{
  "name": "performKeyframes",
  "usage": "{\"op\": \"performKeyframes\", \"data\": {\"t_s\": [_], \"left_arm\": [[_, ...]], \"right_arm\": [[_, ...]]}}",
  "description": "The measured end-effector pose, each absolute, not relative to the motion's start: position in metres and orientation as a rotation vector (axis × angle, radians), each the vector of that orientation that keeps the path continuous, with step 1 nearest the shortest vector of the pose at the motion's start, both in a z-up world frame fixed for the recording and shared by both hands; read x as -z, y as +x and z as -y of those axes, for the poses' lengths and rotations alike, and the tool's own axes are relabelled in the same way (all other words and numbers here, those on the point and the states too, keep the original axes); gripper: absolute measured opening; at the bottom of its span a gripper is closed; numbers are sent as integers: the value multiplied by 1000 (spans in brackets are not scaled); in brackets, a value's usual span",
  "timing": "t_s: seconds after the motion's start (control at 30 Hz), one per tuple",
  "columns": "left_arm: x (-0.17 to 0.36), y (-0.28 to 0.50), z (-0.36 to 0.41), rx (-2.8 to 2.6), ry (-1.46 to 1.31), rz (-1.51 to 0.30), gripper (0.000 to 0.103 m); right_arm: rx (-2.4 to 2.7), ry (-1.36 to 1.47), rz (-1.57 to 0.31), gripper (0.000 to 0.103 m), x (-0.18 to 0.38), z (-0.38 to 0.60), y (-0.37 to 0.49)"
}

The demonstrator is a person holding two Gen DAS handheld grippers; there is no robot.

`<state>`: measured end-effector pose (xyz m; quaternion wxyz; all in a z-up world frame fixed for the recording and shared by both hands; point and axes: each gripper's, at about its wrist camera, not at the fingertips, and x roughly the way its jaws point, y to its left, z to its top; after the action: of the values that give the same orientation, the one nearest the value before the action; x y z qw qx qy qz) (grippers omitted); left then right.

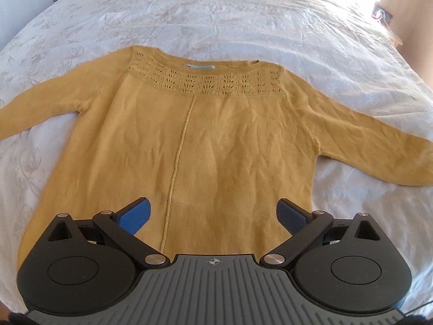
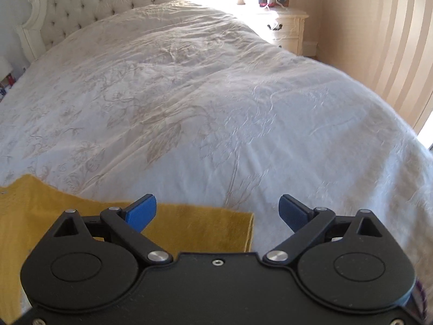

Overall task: Fold small clothes
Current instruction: 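Move the right gripper to the cuff of the sleeve beside it, then close the right gripper on the sleeve cuff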

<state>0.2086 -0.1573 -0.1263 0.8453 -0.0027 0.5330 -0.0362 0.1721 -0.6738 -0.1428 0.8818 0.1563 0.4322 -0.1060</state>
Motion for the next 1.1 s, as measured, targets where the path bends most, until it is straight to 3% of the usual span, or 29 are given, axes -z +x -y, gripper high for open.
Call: {"op": "performKeyframes", "data": {"t_s": [0.13, 0.23, 0.33, 0.4, 0.73, 1.1], "left_arm": [[125, 202, 157, 82, 1, -1134, 101], [123, 199, 156, 83, 2, -1132, 101], [121, 197, 153, 86, 0, -1125, 101], [121, 197, 151, 91, -2, -1124, 101], [115, 198, 122, 123, 9, -1065, 101], [122, 208, 29, 152, -1, -1051, 101]], "right_arm": [[217, 321, -972, 88, 159, 670, 161], [219, 331, -986, 71, 162, 668, 159], [232, 324, -1012, 50, 162, 665, 165], [238, 325, -1023, 16, 159, 662, 168], [191, 330, -883, 14, 94, 603, 187], [-27, 374, -761, 14, 33, 435, 256]]}}
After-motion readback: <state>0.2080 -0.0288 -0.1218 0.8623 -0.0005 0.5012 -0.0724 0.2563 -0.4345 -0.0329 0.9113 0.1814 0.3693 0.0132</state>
